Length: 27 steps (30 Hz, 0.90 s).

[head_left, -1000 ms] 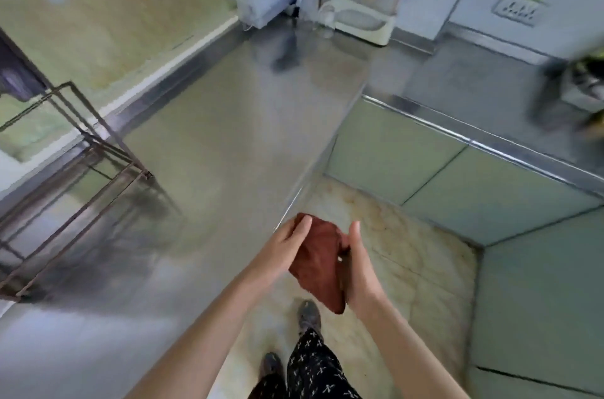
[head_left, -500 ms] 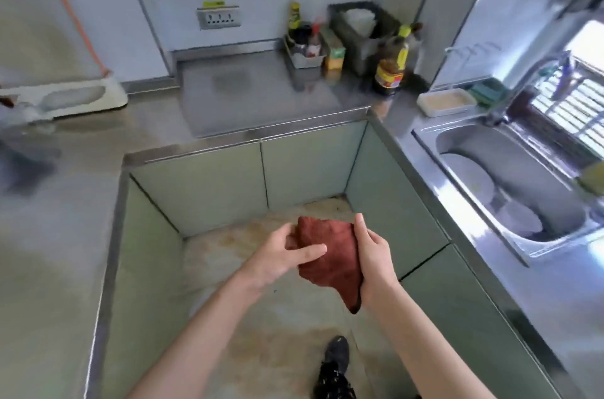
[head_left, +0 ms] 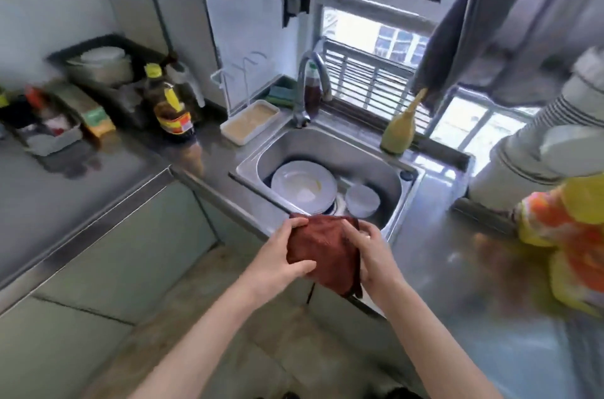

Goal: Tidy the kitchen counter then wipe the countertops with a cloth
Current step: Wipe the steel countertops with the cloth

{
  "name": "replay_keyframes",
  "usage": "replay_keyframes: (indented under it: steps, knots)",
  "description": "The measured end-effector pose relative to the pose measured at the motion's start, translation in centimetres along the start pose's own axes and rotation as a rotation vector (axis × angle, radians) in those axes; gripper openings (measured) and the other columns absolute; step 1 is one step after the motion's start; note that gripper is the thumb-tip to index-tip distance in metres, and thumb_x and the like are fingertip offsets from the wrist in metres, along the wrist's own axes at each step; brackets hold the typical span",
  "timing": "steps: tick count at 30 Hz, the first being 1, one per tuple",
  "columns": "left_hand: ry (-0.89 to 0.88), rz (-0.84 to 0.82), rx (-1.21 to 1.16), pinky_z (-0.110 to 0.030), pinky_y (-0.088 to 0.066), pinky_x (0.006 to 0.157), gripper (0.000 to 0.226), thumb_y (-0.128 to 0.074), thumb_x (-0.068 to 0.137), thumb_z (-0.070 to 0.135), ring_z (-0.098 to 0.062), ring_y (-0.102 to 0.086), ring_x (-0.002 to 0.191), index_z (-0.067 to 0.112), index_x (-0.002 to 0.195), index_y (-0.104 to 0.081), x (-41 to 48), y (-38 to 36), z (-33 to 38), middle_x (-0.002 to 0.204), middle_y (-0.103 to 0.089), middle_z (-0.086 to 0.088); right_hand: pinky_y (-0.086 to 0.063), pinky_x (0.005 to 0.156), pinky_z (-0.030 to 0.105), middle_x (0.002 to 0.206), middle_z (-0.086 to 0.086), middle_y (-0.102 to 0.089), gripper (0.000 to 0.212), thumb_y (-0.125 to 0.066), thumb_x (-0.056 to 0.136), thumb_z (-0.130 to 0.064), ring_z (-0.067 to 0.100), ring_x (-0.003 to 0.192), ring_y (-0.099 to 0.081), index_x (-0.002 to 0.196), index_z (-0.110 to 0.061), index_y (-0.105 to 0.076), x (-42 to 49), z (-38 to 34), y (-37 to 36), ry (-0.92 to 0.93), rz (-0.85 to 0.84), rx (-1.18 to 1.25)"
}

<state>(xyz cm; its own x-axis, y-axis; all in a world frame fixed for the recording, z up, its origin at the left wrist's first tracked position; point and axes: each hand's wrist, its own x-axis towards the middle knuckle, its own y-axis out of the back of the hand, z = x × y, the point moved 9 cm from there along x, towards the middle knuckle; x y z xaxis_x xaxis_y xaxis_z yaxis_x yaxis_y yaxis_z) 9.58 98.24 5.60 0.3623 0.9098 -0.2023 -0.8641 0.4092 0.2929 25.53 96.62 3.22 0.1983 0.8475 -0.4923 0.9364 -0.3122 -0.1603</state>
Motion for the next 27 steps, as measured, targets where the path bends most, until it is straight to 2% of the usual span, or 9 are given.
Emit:
replay_keyframes:
  steps: [2, 3, 6, 10, 14, 18, 21, 23, 27]
  knots:
    - [-0.058, 0.005, 0.139, -0.016, -0.038, 0.099, 0.064, -0.071, 0.071, 0.023, -0.012, -0.051, 0.111, 0.03, 0.127, -0.041, 3.5, -1.1, 0.9, 0.124, -0.047, 0.007, -0.056, 0.065, 0.03, 0.108, 0.008, -0.064, 0.062, -0.074, 0.076, -0.009, 0.017, 0.085, -0.07, 0.128, -0.019, -0.041, 1.3, -1.3, 1.4, 0.046, -0.059, 0.086]
    - [-0.095, 0.02, 0.193, -0.005, -0.033, 0.093, 0.063, -0.07, 0.075, 0.017, -0.008, -0.047, 0.11, 0.026, 0.13, -0.04, 5.1, -1.5, 1.6, 0.124, -0.044, 0.008, -0.057, 0.07, 0.032, 0.116, 0.006, -0.06, 0.08, -0.077, 0.07, -0.007, 0.018, 0.093, -0.068, 0.135, -0.026, -0.034, 1.8, -1.8, 2.1, 0.077, -0.089, 0.068]
    - [-0.188, 0.021, 0.328, -0.008, -0.03, 0.088, 0.06, -0.067, 0.08, 0.012, -0.006, -0.044, 0.105, 0.022, 0.132, -0.04, 9.7, -3.3, 2.9, 0.122, -0.045, 0.005, -0.056, 0.083, 0.034, 0.127, -0.012, -0.043, 0.098, -0.076, 0.07, -0.004, 0.016, 0.108, -0.059, 0.139, -0.047, -0.021, 3.4, -3.2, 3.7, 0.158, -0.115, -0.216]
    - [-0.314, -0.079, 0.477, -0.028, -0.042, 0.089, 0.043, -0.067, 0.081, 0.021, -0.018, -0.055, 0.102, 0.021, 0.122, -0.051, 16.0, -6.2, 3.8, 0.114, -0.057, -0.001, -0.045, 0.088, 0.014, 0.123, -0.001, -0.037, 0.069, -0.067, 0.072, -0.003, 0.011, 0.109, -0.046, 0.132, -0.026, -0.042, 7.4, -4.9, 6.3, 0.221, 0.053, -0.706]
    - [-0.322, -0.222, 0.583, -0.031, -0.043, 0.076, 0.028, -0.062, 0.084, 0.035, -0.023, -0.055, 0.088, 0.02, 0.107, -0.057, 22.3, -8.9, 3.9, 0.097, -0.052, -0.002, -0.036, 0.071, 0.005, 0.101, 0.003, -0.055, 0.022, -0.061, 0.079, -0.007, 0.016, 0.095, -0.052, 0.097, -0.018, -0.065, 11.4, -5.7, 10.3, 0.14, 0.303, -0.71]
    - [-0.209, -0.375, 0.423, -0.03, -0.04, 0.082, 0.027, -0.062, 0.082, 0.044, -0.019, -0.048, 0.086, 0.021, 0.068, -0.057, 28.4, -12.6, 3.3, 0.085, -0.044, -0.001, -0.033, 0.069, 0.014, 0.091, 0.002, -0.053, 0.011, -0.064, 0.082, -0.01, 0.016, 0.088, -0.047, 0.091, -0.004, -0.064, 14.4, -6.7, 15.1, 0.146, 0.582, -0.55]
    - [-0.016, -0.496, 0.27, -0.035, -0.046, 0.076, 0.054, -0.058, 0.075, 0.059, -0.014, -0.055, 0.077, 0.006, 0.083, -0.062, 31.5, -15.7, 2.8, 0.082, -0.064, -0.009, -0.048, 0.072, 0.021, 0.085, 0.007, -0.063, 0.009, -0.064, 0.084, -0.011, 0.02, 0.082, -0.06, 0.09, -0.005, -0.06, 16.9, -5.5, 17.5, 0.08, 0.69, -0.23]
    - [0.122, -0.529, 0.144, -0.026, -0.047, 0.075, 0.044, -0.068, 0.078, 0.043, -0.013, -0.059, 0.082, 0.006, 0.099, -0.055, 33.2, -17.6, 2.4, 0.089, -0.064, -0.005, -0.051, 0.081, 0.037, 0.088, 0.006, -0.065, 0.009, -0.065, 0.083, -0.014, 0.026, 0.088, -0.063, 0.088, -0.013, -0.057, 18.8, -5.1, 19.9, 0.06, 0.825, -0.144]
    - [0.091, -0.388, 0.087, -0.029, -0.049, 0.083, 0.035, -0.072, 0.079, 0.025, -0.019, -0.063, 0.094, 0.009, 0.102, -0.051, 38.1, -20.3, 3.1, 0.095, -0.065, -0.004, -0.038, 0.079, 0.019, 0.102, 0.005, -0.056, 0.025, -0.065, 0.084, -0.01, 0.024, 0.101, -0.057, 0.101, -0.015, -0.047, 22.2, -7.5, 23.9, 0.125, 0.997, -0.048]
